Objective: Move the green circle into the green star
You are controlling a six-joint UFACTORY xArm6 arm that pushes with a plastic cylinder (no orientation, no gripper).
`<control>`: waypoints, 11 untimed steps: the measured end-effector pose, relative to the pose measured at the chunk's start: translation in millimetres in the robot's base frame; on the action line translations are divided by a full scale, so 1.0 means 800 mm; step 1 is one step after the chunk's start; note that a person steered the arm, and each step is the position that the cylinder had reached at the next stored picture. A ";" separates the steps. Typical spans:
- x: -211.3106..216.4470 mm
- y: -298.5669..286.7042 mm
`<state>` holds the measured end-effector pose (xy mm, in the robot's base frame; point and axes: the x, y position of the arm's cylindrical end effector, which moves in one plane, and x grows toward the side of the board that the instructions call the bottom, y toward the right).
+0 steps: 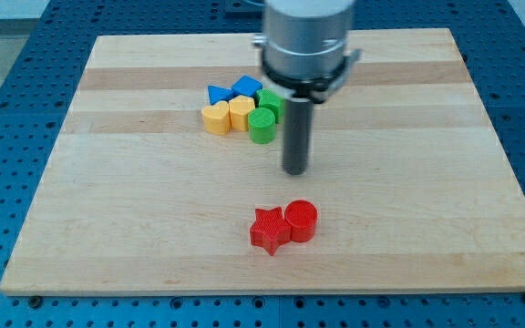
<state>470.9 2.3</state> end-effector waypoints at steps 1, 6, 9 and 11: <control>0.000 -0.057; -0.047 -0.044; -0.060 -0.028; -0.053 -0.028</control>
